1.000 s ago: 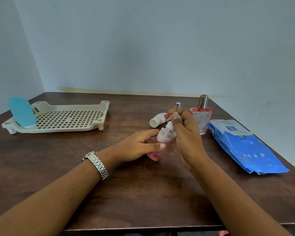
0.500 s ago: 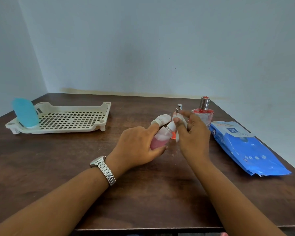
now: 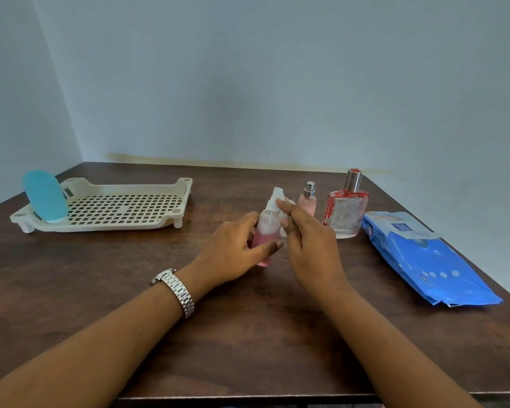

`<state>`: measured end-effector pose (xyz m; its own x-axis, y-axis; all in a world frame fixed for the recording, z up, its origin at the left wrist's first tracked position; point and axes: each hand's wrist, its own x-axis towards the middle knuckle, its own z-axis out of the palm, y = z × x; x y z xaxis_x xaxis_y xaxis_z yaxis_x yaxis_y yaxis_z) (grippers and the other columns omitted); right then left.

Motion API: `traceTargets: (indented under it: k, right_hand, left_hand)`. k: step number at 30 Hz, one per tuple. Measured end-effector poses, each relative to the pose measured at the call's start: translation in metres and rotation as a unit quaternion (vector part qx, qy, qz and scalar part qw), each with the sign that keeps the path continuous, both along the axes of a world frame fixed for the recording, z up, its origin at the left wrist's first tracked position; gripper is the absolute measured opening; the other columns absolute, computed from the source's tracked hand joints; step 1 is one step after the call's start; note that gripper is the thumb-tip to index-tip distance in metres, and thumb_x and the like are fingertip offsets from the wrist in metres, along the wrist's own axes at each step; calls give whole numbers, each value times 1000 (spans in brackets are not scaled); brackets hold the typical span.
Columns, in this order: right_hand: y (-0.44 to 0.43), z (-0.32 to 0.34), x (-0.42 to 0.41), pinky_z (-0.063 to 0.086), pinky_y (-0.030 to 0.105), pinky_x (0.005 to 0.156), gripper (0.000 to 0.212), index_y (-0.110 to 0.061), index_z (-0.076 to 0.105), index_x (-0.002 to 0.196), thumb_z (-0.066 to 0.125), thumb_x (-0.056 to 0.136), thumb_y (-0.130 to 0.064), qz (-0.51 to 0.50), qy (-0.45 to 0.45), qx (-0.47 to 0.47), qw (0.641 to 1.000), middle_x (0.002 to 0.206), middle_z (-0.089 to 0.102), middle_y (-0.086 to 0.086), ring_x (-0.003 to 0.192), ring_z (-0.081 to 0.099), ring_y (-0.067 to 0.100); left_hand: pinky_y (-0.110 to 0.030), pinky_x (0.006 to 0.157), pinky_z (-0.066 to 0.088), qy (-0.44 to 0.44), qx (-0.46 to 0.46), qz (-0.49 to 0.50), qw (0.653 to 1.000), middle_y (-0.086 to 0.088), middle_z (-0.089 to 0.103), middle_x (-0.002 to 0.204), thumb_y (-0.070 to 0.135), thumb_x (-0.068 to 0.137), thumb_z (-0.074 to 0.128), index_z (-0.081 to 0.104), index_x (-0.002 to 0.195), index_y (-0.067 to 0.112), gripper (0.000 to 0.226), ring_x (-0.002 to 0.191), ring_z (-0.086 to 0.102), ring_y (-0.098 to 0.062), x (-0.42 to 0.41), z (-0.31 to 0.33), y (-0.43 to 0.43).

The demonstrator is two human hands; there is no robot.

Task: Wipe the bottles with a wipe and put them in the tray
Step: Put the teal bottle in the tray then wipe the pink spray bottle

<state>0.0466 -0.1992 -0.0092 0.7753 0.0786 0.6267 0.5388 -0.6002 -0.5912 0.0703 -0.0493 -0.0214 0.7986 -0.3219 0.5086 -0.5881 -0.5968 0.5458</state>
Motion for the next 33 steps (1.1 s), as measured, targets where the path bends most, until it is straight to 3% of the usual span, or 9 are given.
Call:
traceTargets:
  k: [4,9,13,15,20,25,29,31,33]
  right_hand:
    - [-1,2,-2,35,-4,83,36,-15,62,120,54,89,1,27,-10,0,1000,120,60,-7,103,48,-11]
    - [-6,4,5,44,4,79,31,-25,69,100,58,87,1,25,-3,116,993,95,62,-25,89,56,-18]
    - [-8,5,6,47,8,75,28,-27,67,89,57,89,-1,37,31,155,987,89,65,-19,89,60,-6]
    - [-8,4,8,49,12,75,28,-30,64,87,56,89,-3,49,56,165,983,89,67,-14,88,61,-1]
    - [-10,5,7,53,27,76,22,-19,61,93,46,94,-3,106,122,228,960,97,66,2,93,63,16]
    - [-9,11,2,48,40,74,10,-21,52,102,47,94,-17,234,224,372,870,99,68,0,91,63,21]
    - [-9,11,2,53,50,83,31,-20,47,107,57,81,-31,200,185,317,909,91,72,6,93,66,28]
    - [-9,10,3,54,53,79,26,-25,48,101,62,80,-32,127,134,264,947,81,72,6,86,67,30]
    - [-9,8,4,57,45,73,18,-29,51,96,64,84,-25,87,88,217,968,82,73,1,83,69,23]
  left_hand:
    - [-15,62,48,104,-111,-66,986,7,71,85,29,86,69,60,114,16,32,74,68,-1,5,-2,5]
    - [-21,63,49,231,-208,-155,938,-7,73,102,21,89,63,57,122,19,34,88,70,-15,3,0,4]
    - [-53,85,49,271,-217,-196,917,-11,68,117,27,88,62,52,131,21,44,108,63,-36,4,0,5]
    - [-59,92,46,290,-217,-208,909,-13,65,121,27,87,59,49,134,17,49,112,59,-40,5,-1,5]
    - [-41,81,44,352,-232,-233,876,-18,62,121,31,85,60,53,127,16,44,112,52,-49,4,3,8]
    - [-25,67,52,437,-264,-282,812,-7,72,97,27,88,45,52,117,11,34,85,67,-15,0,12,11]
    - [-37,84,48,388,-271,-237,848,-10,69,107,28,87,49,56,117,15,34,100,61,-27,1,8,7]
    - [-49,93,41,361,-258,-220,869,-21,61,123,31,88,52,56,124,17,38,111,53,-44,4,3,6]
    - [-59,98,38,348,-241,-215,880,-22,56,130,33,89,54,54,129,19,42,120,45,-52,6,-1,6]
